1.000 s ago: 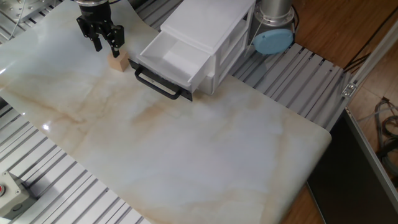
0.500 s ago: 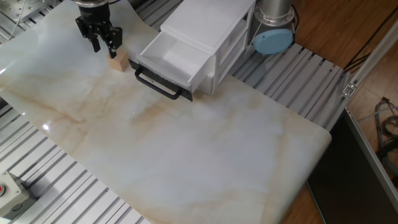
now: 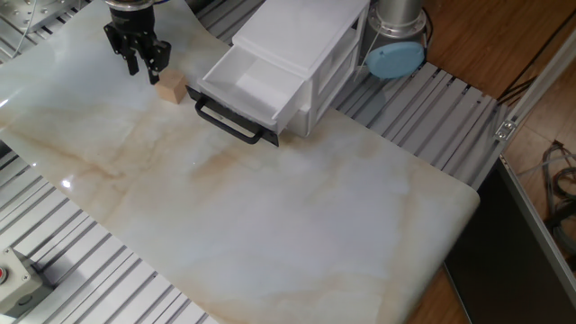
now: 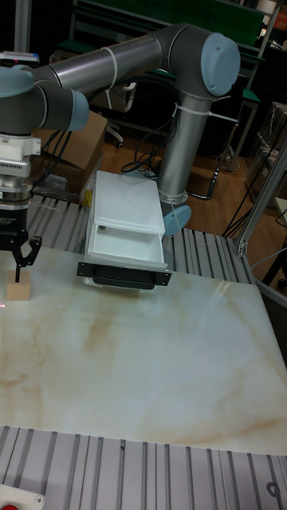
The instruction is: Put things in the drawer
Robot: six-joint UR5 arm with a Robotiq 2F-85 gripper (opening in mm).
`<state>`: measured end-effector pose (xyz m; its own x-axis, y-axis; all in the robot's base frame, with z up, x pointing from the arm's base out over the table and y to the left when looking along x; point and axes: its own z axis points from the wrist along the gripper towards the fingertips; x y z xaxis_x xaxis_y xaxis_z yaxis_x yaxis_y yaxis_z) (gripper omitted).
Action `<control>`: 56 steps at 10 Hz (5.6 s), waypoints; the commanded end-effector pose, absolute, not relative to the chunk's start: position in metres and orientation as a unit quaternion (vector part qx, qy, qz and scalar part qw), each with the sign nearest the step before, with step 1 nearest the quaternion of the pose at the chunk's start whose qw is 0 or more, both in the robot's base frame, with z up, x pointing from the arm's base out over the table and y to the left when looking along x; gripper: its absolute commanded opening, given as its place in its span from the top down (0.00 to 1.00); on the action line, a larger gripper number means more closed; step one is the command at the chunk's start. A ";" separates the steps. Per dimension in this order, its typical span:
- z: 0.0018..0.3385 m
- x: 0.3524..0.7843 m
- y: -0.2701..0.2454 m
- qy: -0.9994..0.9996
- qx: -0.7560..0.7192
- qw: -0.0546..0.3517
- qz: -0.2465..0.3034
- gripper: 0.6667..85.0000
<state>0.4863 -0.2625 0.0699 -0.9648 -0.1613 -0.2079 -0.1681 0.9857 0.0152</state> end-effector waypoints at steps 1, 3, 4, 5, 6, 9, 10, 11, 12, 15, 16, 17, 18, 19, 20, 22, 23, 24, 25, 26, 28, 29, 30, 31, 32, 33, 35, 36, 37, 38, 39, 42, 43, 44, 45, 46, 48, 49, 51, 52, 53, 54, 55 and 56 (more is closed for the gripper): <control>0.070 0.478 -0.263 0.993 -0.073 0.087 0.020 0.45; 0.068 0.476 -0.256 0.994 -0.067 0.084 0.034 0.46; 0.058 0.477 -0.247 0.993 -0.066 0.085 0.039 0.45; 0.051 0.476 -0.240 0.993 -0.067 0.087 0.039 0.44; 0.049 0.473 -0.238 0.992 -0.077 0.087 0.038 0.41; 0.045 0.473 -0.238 0.992 -0.079 0.091 0.040 0.34; 0.045 0.472 -0.238 0.992 -0.079 0.091 0.040 0.34; 0.043 0.469 -0.239 0.992 -0.079 0.086 0.040 0.33; 0.043 0.466 -0.241 0.992 -0.087 0.083 0.034 0.32; 0.047 0.463 -0.243 0.992 -0.087 0.082 0.031 0.32; 0.048 0.462 -0.242 0.992 -0.087 0.082 0.031 0.32; 0.048 0.461 -0.241 0.992 -0.089 0.081 0.031 0.32; 0.048 0.460 -0.240 0.992 -0.089 0.081 0.031 0.32; 0.049 0.458 -0.240 0.992 -0.090 0.080 0.031 0.32; 0.048 0.457 -0.239 0.992 -0.089 0.082 0.033 0.32; 0.045 0.455 -0.243 0.992 -0.093 0.083 0.033 0.32; 0.043 0.454 -0.245 0.991 -0.094 0.084 0.034 0.32; 0.041 0.452 -0.246 0.991 -0.095 0.083 0.035 0.32; 0.039 0.452 -0.247 0.991 -0.097 0.084 0.035 0.32; 0.037 0.452 -0.247 0.991 -0.097 0.084 0.035 0.32; 0.031 0.454 -0.245 0.991 -0.096 0.086 0.036 0.32; 0.030 0.454 -0.244 0.991 -0.094 0.086 0.036 0.32; 0.030 0.453 -0.245 0.991 -0.093 0.085 0.035 0.33; 0.031 0.456 -0.242 0.992 -0.079 0.088 0.041 0.44; 0.033 0.457 -0.240 0.993 -0.063 0.091 0.043 0.61; 0.036 0.452 -0.245 0.994 -0.064 0.084 0.033 0.70; 0.043 0.457 -0.252 0.995 -0.036 0.091 0.022 1.00; 0.043 0.463 -0.253 0.995 -0.030 0.097 0.019 1.00; 0.045 0.468 -0.257 0.995 -0.031 0.097 0.010 1.00; 0.054 0.475 -0.259 0.995 -0.026 0.099 0.006 1.00; 0.069 0.479 -0.261 0.995 -0.024 0.093 0.002 1.00; 0.120 0.496 -0.265 0.996 -0.023 0.084 -0.014 1.00; 0.139 0.498 -0.262 0.997 -0.021 0.077 -0.017 1.00; 0.152 0.499 -0.256 0.997 -0.020 0.071 -0.017 1.00; 0.161 0.498 -0.249 0.997 -0.015 0.068 -0.016 1.00; 0.166 0.495 -0.241 0.998 -0.007 0.068 -0.015 1.00; 0.175 0.485 -0.231 0.998 0.002 0.062 -0.020 1.00; 0.175 0.481 -0.233 0.998 -0.004 0.056 -0.025 1.00; 0.175 0.485 -0.231 0.997 -0.037 0.063 -0.023 1.00; 0.176 0.490 -0.229 0.996 -0.057 0.071 -0.023 1.00; 0.177 0.496 -0.222 0.993 -0.080 0.085 -0.011 1.00; 0.178 0.502 -0.214 0.990 -0.101 0.097 0.000 1.00; 0.180 0.509 -0.205 0.986 -0.122 0.113 0.014 1.00; 0.181 0.513 -0.201 0.983 -0.133 0.121 0.020 1.00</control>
<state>0.4989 -0.2175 0.1743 -0.9675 -0.1813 -0.1765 -0.1801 0.9834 -0.0225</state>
